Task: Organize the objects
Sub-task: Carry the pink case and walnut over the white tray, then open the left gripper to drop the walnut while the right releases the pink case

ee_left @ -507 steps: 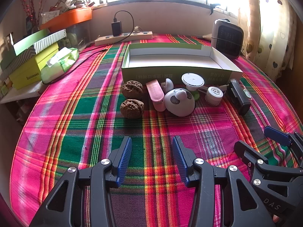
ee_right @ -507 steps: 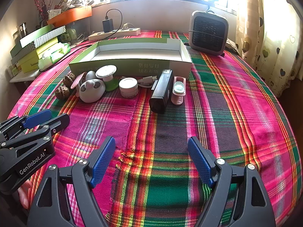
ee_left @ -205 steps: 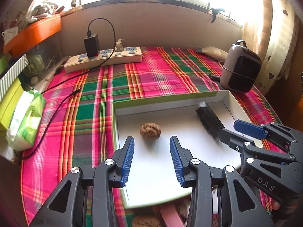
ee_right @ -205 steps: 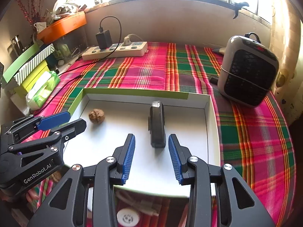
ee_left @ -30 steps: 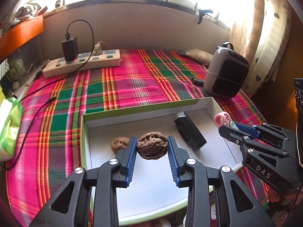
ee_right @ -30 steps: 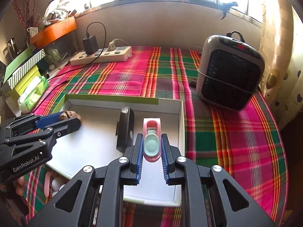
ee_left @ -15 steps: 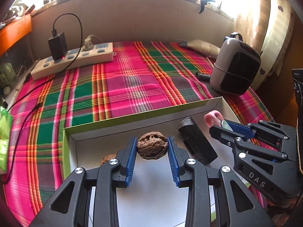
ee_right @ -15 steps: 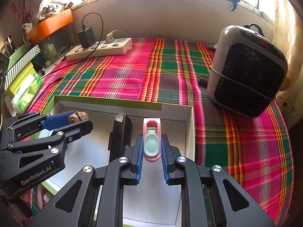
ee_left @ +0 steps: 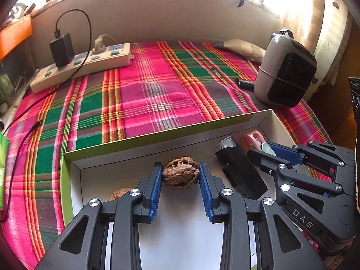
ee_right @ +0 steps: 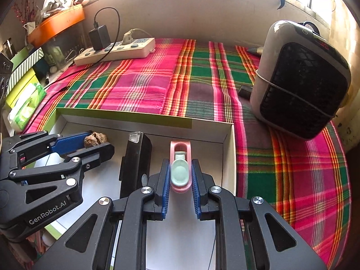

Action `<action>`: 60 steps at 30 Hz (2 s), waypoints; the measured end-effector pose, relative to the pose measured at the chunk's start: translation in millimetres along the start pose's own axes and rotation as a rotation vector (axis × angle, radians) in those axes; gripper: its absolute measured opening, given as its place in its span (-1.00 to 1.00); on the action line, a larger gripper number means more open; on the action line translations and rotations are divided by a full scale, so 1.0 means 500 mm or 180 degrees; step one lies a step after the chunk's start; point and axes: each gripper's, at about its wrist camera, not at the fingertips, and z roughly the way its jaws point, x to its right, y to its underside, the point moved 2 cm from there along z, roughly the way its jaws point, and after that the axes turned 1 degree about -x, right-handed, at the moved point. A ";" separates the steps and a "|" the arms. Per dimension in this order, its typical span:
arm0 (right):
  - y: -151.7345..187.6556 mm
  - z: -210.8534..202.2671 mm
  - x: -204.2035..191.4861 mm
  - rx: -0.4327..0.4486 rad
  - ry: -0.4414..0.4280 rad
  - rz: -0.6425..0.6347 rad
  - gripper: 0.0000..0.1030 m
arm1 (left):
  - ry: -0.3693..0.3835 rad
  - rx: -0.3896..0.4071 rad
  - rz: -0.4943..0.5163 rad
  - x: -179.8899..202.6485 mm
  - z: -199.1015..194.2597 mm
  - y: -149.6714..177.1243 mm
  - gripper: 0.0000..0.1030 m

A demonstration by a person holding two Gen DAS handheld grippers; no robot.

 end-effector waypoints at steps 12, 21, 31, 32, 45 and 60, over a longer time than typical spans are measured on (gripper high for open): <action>-0.001 0.003 -0.006 -0.0002 0.0009 -0.0037 -0.64 | -0.0028 -0.0025 0.0012 0.000 0.003 -0.001 -0.41; -0.003 0.001 -0.004 0.0031 -0.0009 -0.0009 -0.49 | -0.0031 -0.0027 0.0019 0.001 0.005 0.000 -0.40; -0.001 -0.007 -0.004 0.0059 0.0004 0.0014 -0.35 | -0.0045 0.0007 -0.0002 -0.006 -0.011 0.001 -0.32; 0.000 -0.009 -0.004 0.0065 0.0014 0.0018 -0.33 | -0.0045 0.0009 0.0002 -0.006 -0.014 0.002 -0.31; 0.015 -0.048 -0.011 0.0158 0.0072 0.0019 -0.22 | -0.0062 0.0109 -0.0021 -0.001 -0.058 0.018 -0.28; 0.058 -0.108 -0.026 0.0307 0.0037 0.0112 -0.22 | -0.0092 0.0240 -0.0079 0.002 -0.124 0.070 -0.28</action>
